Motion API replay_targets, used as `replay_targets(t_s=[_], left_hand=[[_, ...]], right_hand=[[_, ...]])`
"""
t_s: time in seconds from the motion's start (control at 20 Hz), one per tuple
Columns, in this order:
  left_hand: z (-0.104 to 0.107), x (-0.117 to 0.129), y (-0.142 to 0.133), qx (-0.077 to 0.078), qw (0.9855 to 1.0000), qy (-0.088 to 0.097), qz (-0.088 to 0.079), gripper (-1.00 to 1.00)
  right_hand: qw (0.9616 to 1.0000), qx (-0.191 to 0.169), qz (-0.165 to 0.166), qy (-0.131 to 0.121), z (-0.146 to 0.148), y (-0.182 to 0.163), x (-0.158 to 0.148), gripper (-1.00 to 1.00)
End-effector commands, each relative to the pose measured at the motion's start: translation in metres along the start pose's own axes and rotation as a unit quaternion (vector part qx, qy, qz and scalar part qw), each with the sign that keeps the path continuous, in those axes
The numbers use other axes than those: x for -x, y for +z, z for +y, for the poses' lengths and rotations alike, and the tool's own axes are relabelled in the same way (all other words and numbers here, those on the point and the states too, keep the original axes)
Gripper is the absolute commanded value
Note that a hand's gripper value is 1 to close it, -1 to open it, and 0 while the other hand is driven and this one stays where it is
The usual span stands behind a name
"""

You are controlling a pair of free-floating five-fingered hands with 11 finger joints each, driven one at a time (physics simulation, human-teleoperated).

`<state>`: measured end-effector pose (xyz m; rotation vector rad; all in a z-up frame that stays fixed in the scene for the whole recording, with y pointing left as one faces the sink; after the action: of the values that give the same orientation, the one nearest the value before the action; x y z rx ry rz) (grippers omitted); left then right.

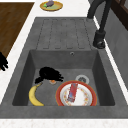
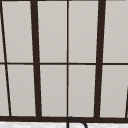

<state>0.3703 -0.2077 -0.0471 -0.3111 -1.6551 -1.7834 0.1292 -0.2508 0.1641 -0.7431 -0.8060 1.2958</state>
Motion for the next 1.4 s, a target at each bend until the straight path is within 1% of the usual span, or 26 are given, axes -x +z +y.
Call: replay_targets(t_s=[0.0,0.05,0.1,0.15,0.2,0.3,0.35,0.4,0.45,0.5,0.55,0.6,0.7,0.75,0.8,0.9,0.95,1.05,1.1,1.15,1.25,1.35], left_hand=[[-0.007,0.001,0.019,-0.032,0.9995,0.008,-0.001,-1.0],[-0.006,0.006,0.014,-0.025,0.9997,0.004,-0.008,-1.0],[-0.012,0.009,0.012,-0.03,0.9995,0.001,-0.012,-1.0],[-0.017,0.017,0.007,-0.037,0.9993,-0.005,-0.01,-1.0],[-0.02,0.024,0.007,-0.043,0.999,-0.002,-0.011,-1.0],[-0.024,0.038,0.01,-0.044,0.9989,0.005,-0.013,-1.0],[-0.028,0.044,0.012,-0.044,0.9989,0.013,-0.014,1.0],[-0.028,0.046,0.012,-0.034,0.9992,0.008,-0.018,1.0],[-0.026,0.043,0.008,-0.03,0.9988,0.036,-0.018,1.0],[-0.022,0.038,0.008,-0.028,0.9991,0.031,-0.011,1.0],[-0.018,0.034,0.008,-0.022,0.9996,0.019,-0.002,1.0],[-0.018,0.033,0.006,-0.02,0.9997,0.012,0.004,1.0],[-0.016,0.035,0.005,-0.025,0.9995,-0.018,0.009,1.0],[-0.014,0.033,0.006,-0.021,0.9995,-0.021,0.006,1.0],[-0.012,0.032,0.006,-0.019,0.9994,-0.03,0.001,1.0],[-0.006,0.03,0.011,-0.02,0.9988,-0.046,0.0,1.0],[-0.001,0.026,0.012,-0.022,0.9985,-0.05,0.001,1.0],[0.019,0.015,0.016,-0.017,0.9991,-0.038,0.0,1.0],[0.025,0.008,0.021,-0.017,0.9993,-0.034,0.0,1.0],[0.031,0.004,0.02,-0.016,0.9994,-0.031,0.002,1.0],[0.044,-0.004,0.021,-0.017,0.9993,-0.032,-0.001,1.0],[0.059,-0.009,0.022,-0.016,0.9994,-0.029,0.0,1.0]], right_hand=[[1.0,0.0,0.0,0.0,0.0,0.0,0.0,0.0],[1.0,0.0,0.0,0.0,0.0,0.0,0.0,0.0],[1.0,0.0,0.0,0.0,0.0,0.0,0.0,0.0],[1.0,0.0,0.0,0.0,0.0,0.0,0.0,0.0],[1.0,0.0,0.0,0.0,0.0,0.0,0.0,0.0],[1.0,0.0,0.0,0.0,0.0,0.0,0.0,0.0],[1.0,0.0,0.0,0.0,0.0,0.0,0.0,0.0],[1.0,0.0,0.0,0.0,0.0,0.0,0.0,0.0],[1.0,0.0,0.0,0.0,0.0,0.0,0.0,0.0],[1.0,0.0,0.0,0.0,0.0,0.0,0.0,0.0],[1.0,0.0,0.0,0.0,0.0,0.0,0.0,0.0],[1.0,0.0,0.0,0.0,0.0,0.0,0.0,0.0],[1.0,0.0,0.0,0.0,0.0,0.0,0.0,0.0],[1.0,0.0,0.0,0.0,0.0,0.0,0.0,0.0],[1.0,0.0,0.0,0.0,0.0,0.0,0.0,0.0],[1.0,0.0,0.0,0.0,0.0,0.0,0.0,0.0],[1.0,0.0,0.0,0.0,0.0,0.0,0.0,0.0],[1.0,0.0,0.0,0.0,0.0,0.0,0.0,0.0],[1.0,0.0,0.0,0.0,0.0,0.0,0.0,0.0],[1.0,0.0,0.0,0.0,0.0,0.0,0.0,0.0],[1.0,0.0,0.0,0.0,0.0,0.0,0.0,0.0],[1.0,0.0,0.0,0.0,0.0,0.0,0.0,0.0]])
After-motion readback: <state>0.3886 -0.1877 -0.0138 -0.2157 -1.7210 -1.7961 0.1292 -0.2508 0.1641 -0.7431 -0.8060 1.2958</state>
